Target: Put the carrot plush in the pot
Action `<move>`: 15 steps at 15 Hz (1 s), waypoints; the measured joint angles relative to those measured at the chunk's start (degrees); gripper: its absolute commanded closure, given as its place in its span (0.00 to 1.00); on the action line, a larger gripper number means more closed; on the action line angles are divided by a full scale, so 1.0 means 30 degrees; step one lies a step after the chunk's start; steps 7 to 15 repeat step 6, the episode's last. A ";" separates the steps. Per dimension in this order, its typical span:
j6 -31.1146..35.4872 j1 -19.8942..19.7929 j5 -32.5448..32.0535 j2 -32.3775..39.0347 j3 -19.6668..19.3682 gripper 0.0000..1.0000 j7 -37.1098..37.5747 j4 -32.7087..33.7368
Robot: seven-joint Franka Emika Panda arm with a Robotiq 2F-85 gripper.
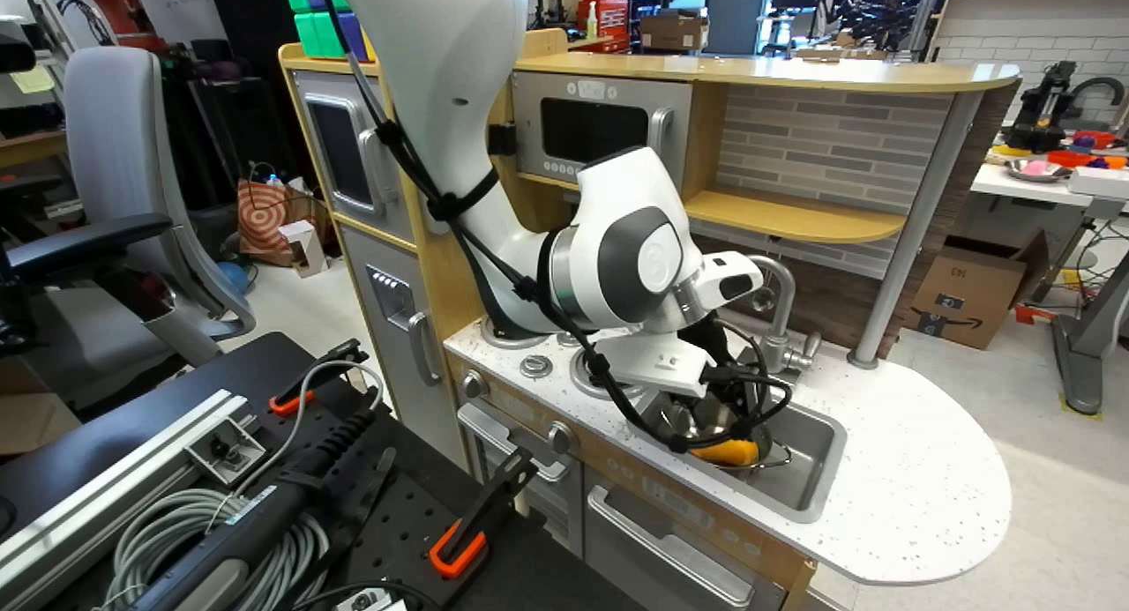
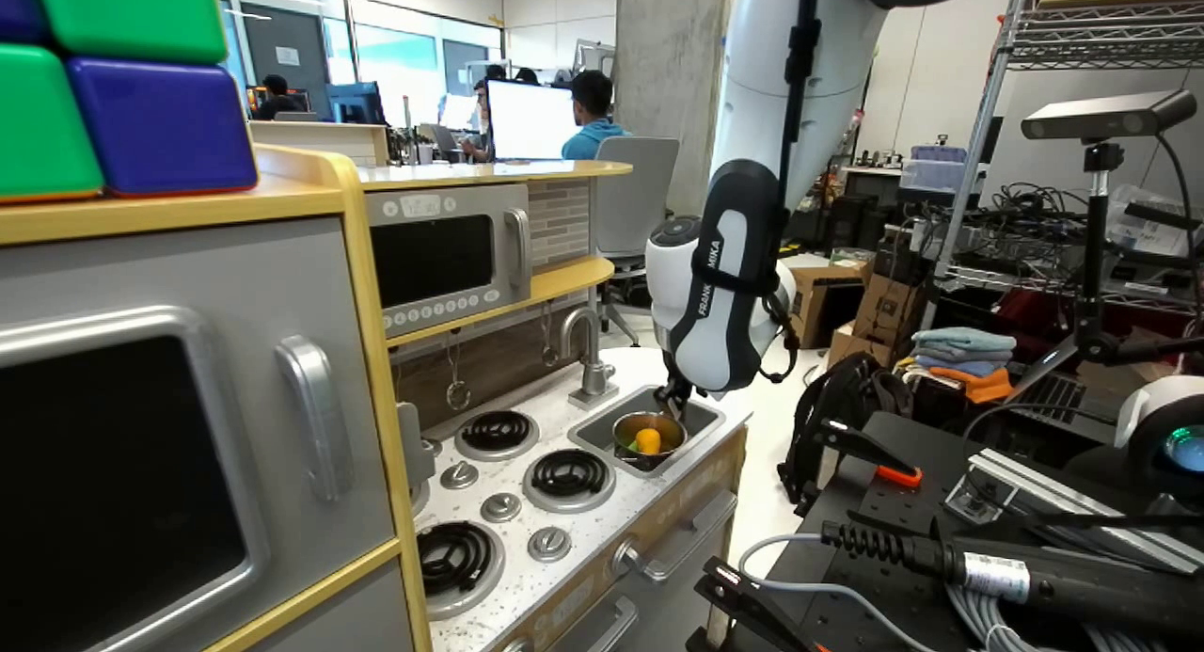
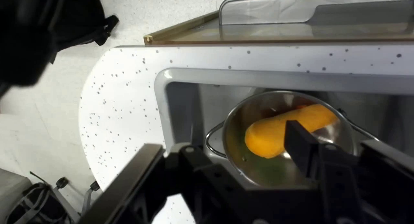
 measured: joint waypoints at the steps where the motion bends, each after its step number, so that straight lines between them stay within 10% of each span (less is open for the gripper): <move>1: 0.0256 0.0091 0.0000 -0.0259 0.0046 0.00 0.0010 -0.0218; 15: 0.1153 -0.0316 -0.0005 -0.3796 0.1672 0.00 -0.1097 -0.3130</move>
